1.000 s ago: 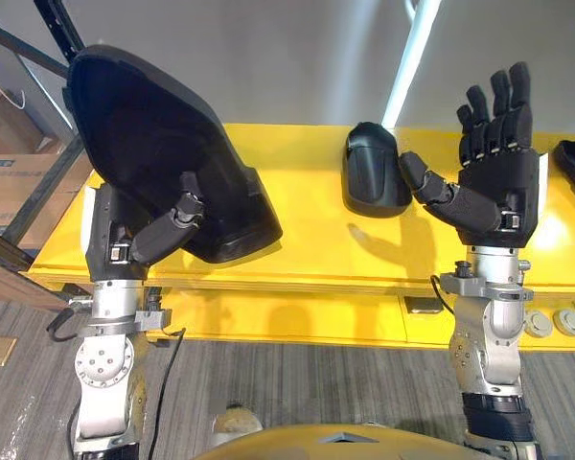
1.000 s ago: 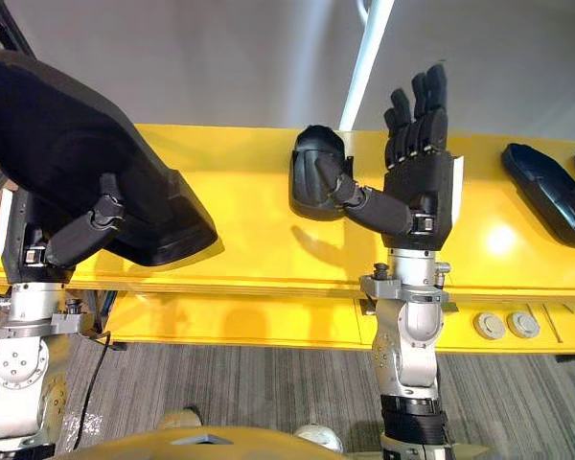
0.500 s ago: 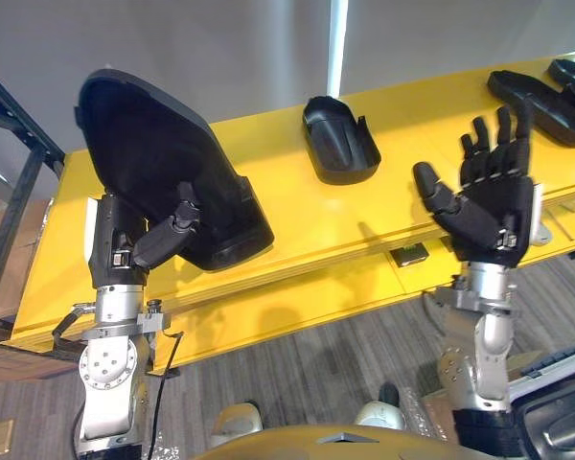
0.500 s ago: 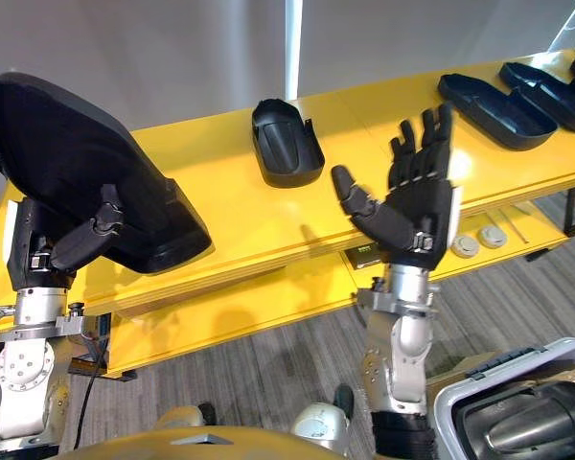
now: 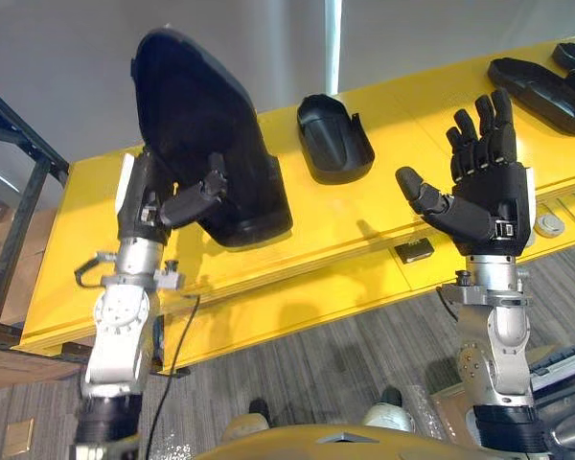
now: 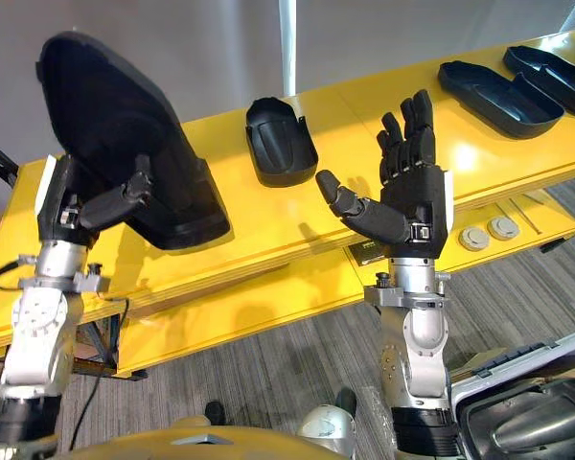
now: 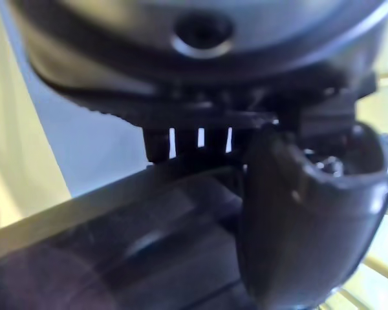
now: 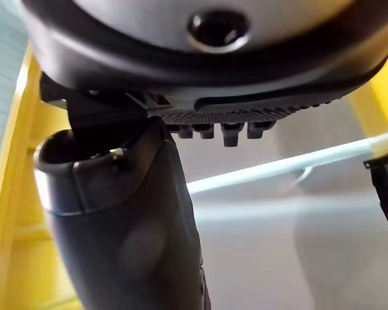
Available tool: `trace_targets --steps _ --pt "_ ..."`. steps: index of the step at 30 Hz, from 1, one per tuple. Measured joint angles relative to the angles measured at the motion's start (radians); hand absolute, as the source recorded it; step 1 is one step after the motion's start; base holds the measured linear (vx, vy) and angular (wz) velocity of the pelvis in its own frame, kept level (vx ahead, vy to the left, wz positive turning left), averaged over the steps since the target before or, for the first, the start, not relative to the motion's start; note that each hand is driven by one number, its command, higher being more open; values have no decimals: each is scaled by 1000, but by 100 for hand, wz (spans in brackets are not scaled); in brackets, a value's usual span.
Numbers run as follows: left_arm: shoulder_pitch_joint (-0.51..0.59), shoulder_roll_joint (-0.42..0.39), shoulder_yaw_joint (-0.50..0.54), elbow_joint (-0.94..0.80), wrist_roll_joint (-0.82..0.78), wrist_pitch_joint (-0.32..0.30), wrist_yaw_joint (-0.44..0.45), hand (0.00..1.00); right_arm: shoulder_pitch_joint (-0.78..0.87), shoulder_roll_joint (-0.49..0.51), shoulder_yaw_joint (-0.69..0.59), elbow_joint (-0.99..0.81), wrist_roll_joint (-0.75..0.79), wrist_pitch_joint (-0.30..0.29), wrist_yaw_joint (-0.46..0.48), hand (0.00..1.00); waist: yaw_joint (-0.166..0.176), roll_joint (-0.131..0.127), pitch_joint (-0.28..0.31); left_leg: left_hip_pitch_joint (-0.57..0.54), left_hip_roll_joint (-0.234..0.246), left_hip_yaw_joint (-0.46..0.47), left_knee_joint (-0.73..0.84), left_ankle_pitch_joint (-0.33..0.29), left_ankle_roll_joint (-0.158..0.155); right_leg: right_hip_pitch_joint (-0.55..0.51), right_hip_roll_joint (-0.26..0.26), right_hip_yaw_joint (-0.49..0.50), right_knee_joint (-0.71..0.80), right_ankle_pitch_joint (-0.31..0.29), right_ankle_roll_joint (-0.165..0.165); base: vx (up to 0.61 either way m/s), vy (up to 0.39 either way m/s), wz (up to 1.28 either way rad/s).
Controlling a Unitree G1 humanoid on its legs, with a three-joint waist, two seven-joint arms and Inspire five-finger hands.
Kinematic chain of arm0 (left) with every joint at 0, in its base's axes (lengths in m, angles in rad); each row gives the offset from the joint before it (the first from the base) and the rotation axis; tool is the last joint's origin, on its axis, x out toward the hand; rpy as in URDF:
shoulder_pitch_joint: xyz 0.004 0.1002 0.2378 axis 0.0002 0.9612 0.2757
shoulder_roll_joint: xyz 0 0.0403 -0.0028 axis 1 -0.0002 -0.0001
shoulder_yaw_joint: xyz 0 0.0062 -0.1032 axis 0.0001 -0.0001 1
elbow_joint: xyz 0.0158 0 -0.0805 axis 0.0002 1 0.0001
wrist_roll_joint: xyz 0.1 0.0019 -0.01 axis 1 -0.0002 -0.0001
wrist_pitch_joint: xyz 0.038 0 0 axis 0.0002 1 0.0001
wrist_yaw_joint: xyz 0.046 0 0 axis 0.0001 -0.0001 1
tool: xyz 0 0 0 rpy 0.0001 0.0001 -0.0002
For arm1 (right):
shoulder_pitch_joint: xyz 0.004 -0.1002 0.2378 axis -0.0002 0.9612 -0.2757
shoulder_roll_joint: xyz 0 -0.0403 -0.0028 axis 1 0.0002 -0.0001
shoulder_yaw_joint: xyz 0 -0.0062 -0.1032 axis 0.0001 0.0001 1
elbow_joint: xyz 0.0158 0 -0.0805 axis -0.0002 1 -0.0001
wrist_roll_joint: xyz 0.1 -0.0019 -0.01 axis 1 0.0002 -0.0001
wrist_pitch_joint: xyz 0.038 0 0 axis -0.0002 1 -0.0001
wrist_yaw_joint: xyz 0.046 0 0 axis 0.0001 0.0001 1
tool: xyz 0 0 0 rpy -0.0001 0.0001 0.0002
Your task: Walk over and take three plastic housings, then place them on the shelf
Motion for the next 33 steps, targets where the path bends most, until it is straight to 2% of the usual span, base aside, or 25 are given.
trace_targets --steps 3,6,10,13,18,19,25,29,30,33 --pt "-97 50 -3 120 -17 32 28 0 -46 -47 58 1 -6 35 67 100 -13 7 4 -19 -4 3 -30 30 4 -46 -3 13 24 -4 4 -87 -15 0" --pt "-176 56 -10 209 -24 66 65 0 -146 -102 105 15 -6 45 99 100 -15 21 20 -52 -22 3 -40 57 14 -124 -29 34 100 -23 4 -64 -3 3" --pt "-265 57 -43 305 -70 98 99 0 -264 -119 131 47 -7 67 106 100 -13 40 58 -58 -45 1 -72 93 24 -190 -65 52 205 -71 9 -69 -7 10" --pt "-344 76 -57 373 -143 112 121 0 -282 -119 187 47 -7 99 107 100 -14 32 74 -75 -51 13 -72 103 31 -235 -74 78 259 -97 9 -58 -32 3" --pt "-447 84 -95 424 -151 139 147 0 -282 -117 223 44 -6 110 111 100 -15 20 90 -86 -57 38 -72 103 42 -259 -76 105 276 -103 9 -36 -16 -6" --pt "-466 84 -97 430 -171 159 148 0 -282 -116 225 40 -6 111 114 100 -16 20 97 -82 -59 54 -72 96 53 -260 -76 114 275 -102 10 -21 -4 -9" --pt "-532 90 -103 482 -181 215 150 0 -282 -116 225 25 2 120 128 100 -15 20 99 -82 -62 90 -72 99 49 -271 -76 131 276 -99 7 18 -8 -5" --pt "-559 91 -104 528 -182 291 152 0 -286 -115 227 22 2 130 130 100 -16 20 100 -81 -62 108 -72 101 47 -271 -76 131 275 -96 12 0 0 0" --pt "-561 91 -103 541 -188 307 157 100 -286 -114 229 20 2 130 129 100 -17 20 101 -79 -62 109 -72 101 47 -271 -76 132 275 -96 12 0 0 0" --pt "-566 91 -100 551 -185 330 171 100 -286 -113 240 6 3 143 127 100 -18 19 106 -66 -61 109 -72 100 47 -257 -75 132 273 -96 13 1 -7 -1"
